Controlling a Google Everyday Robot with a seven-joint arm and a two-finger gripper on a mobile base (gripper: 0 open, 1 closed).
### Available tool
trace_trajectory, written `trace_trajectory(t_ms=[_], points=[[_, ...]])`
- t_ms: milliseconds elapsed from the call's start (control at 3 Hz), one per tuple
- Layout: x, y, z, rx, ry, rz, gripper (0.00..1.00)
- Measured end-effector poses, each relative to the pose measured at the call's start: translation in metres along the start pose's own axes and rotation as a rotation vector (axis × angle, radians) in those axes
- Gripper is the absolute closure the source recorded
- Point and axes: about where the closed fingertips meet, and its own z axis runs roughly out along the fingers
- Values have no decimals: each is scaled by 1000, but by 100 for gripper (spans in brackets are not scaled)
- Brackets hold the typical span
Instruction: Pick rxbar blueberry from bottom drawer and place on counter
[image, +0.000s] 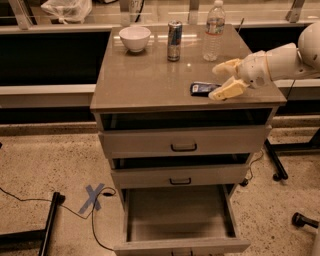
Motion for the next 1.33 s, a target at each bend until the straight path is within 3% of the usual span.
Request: trace_trajectory(t_ms=[333, 1000, 1333], points=[[-5, 9, -8, -53, -27, -47, 0], [3, 44, -69, -84, -16, -4, 0], [6, 49, -74, -91, -15, 2, 0]])
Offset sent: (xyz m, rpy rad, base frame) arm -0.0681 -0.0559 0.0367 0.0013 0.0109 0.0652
